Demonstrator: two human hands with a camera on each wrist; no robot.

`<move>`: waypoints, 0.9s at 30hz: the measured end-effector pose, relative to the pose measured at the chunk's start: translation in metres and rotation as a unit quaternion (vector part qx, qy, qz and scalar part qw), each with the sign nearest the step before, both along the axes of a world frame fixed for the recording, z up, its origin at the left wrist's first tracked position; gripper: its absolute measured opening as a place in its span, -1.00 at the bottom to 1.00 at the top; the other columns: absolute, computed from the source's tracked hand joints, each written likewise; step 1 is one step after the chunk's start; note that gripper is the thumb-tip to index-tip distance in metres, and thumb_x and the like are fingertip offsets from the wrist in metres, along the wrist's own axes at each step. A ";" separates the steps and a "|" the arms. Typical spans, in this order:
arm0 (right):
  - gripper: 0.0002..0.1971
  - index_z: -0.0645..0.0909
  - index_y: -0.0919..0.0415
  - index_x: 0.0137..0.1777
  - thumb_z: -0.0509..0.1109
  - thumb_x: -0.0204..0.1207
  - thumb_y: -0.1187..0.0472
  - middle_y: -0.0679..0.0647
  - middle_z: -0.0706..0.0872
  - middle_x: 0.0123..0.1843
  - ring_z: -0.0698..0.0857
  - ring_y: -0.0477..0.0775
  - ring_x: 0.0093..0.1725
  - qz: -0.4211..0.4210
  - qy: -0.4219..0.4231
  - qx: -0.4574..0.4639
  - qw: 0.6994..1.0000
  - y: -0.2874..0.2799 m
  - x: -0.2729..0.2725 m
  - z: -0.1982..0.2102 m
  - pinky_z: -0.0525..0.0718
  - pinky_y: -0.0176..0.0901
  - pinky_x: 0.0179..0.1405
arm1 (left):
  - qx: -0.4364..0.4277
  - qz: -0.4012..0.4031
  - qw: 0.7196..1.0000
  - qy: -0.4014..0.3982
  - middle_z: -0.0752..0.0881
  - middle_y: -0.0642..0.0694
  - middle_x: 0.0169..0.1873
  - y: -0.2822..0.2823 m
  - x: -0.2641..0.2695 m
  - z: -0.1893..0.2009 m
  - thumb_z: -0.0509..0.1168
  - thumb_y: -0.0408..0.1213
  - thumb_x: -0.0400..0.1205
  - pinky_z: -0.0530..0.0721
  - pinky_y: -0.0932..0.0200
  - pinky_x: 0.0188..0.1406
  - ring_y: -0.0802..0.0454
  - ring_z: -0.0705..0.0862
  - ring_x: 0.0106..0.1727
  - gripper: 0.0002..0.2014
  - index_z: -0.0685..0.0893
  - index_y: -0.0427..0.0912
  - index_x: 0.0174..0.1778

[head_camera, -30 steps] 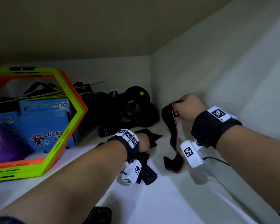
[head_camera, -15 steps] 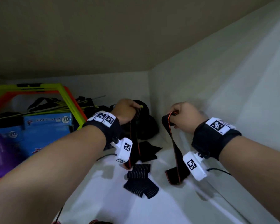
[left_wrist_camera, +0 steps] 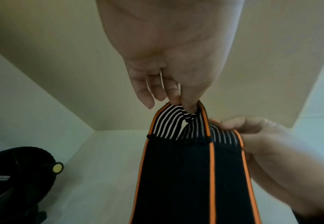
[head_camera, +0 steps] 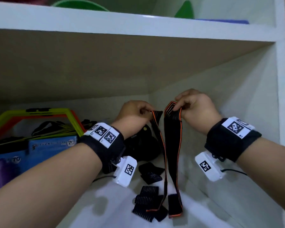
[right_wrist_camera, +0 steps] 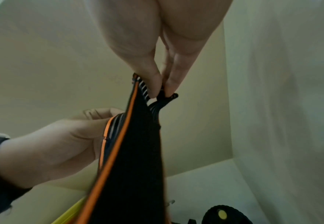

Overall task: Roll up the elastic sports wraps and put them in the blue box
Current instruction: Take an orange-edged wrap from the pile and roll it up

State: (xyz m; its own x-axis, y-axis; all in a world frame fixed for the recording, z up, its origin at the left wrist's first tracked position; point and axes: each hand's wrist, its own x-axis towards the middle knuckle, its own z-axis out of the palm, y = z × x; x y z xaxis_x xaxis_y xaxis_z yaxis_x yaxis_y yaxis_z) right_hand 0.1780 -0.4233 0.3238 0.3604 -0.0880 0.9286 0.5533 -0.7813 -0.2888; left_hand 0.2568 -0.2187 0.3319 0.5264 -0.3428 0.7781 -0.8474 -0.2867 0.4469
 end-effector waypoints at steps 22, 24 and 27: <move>-0.54 0.52 -0.06 -0.16 0.19 0.37 0.61 0.08 0.70 -0.05 0.81 0.12 0.01 0.095 -0.019 0.080 0.992 0.079 -0.111 -0.053 0.77 -0.05 -0.08 | -0.094 -0.089 0.991 -0.016 0.56 0.00 -0.48 0.017 -0.096 -0.048 0.43 -0.17 0.54 0.43 0.14 -0.44 0.13 0.43 -0.47 -0.76 0.44 -0.05 -0.24; -0.64 0.46 0.09 -0.13 0.17 0.41 0.61 0.12 0.65 0.06 0.80 0.06 0.10 0.162 0.002 0.159 0.974 0.090 -0.124 -0.065 0.76 -0.08 0.03 | -0.121 -0.094 0.988 0.024 0.59 0.04 -0.52 0.020 -0.099 -0.050 0.47 -0.09 0.52 0.47 0.15 -0.48 0.10 0.48 -0.52 -0.74 0.51 -0.07 -0.21; -0.73 0.41 0.10 -0.13 0.50 0.36 0.23 0.01 0.65 0.21 0.76 -0.02 0.15 0.174 0.044 0.183 0.966 0.102 -0.136 -0.095 0.72 -0.09 0.08 | -0.144 -0.067 0.986 0.052 0.66 0.03 -0.55 0.024 -0.103 -0.058 0.50 0.04 0.47 0.59 0.10 -0.42 0.10 0.59 -0.51 -0.68 0.59 -0.11 -0.25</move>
State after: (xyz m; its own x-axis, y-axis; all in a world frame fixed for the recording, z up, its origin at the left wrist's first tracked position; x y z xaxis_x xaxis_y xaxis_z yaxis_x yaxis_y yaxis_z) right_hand 0.0417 -0.3215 0.2288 0.5041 -0.2639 0.8223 0.7249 -0.3882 -0.5690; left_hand 0.1538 -0.1950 0.2742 0.5742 -0.1870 0.7971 -0.8138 -0.0236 0.5807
